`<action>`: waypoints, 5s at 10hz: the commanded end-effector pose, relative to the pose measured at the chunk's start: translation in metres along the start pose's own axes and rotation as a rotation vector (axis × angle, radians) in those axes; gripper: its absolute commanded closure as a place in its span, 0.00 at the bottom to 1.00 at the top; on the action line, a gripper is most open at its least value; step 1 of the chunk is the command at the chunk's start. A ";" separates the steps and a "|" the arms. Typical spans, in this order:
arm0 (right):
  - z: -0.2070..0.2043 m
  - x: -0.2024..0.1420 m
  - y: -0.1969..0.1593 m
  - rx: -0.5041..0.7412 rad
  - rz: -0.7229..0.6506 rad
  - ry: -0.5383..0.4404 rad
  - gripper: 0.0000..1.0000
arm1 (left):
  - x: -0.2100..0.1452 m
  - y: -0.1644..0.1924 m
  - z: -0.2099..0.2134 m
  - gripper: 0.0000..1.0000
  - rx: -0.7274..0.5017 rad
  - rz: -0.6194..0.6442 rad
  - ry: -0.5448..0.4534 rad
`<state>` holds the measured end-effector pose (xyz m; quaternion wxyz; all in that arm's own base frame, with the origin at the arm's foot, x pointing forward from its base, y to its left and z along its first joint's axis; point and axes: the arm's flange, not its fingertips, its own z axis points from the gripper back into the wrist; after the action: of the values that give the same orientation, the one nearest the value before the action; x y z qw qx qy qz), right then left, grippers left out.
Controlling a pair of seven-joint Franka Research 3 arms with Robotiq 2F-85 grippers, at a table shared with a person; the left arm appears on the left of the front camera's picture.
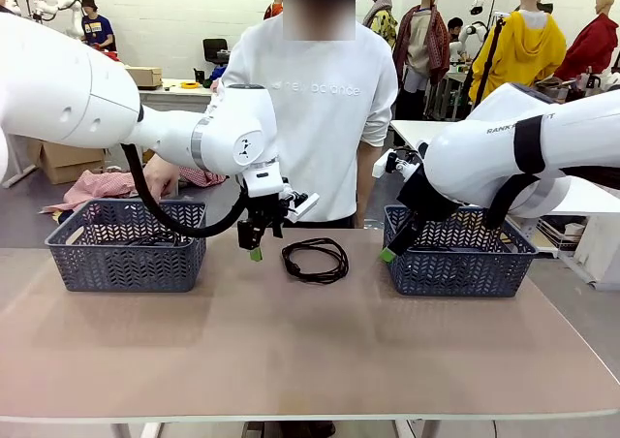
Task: Organize the cables according to human instructions.
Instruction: Pick up a bundle of cables and place it in the basket indicated by the human.
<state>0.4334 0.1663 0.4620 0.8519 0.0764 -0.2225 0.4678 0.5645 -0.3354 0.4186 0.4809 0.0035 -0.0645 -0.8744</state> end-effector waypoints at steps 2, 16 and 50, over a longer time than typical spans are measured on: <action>0.002 0.003 -0.002 -0.006 -0.003 0.012 0.00 | -0.003 0.024 -0.006 0.00 -0.022 -0.147 0.063; 0.002 0.003 -0.002 -0.006 -0.003 0.012 0.00 | 0.025 0.085 -0.068 0.00 -0.042 -0.380 0.111; 0.002 0.003 -0.002 -0.006 -0.003 0.012 0.00 | 0.002 0.107 -0.083 1.00 -0.079 -0.559 0.105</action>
<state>0.4336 0.1663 0.4618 0.8520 0.0764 -0.2222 0.4678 0.6605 -0.4045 0.3318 0.2226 0.0543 -0.0035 -0.9734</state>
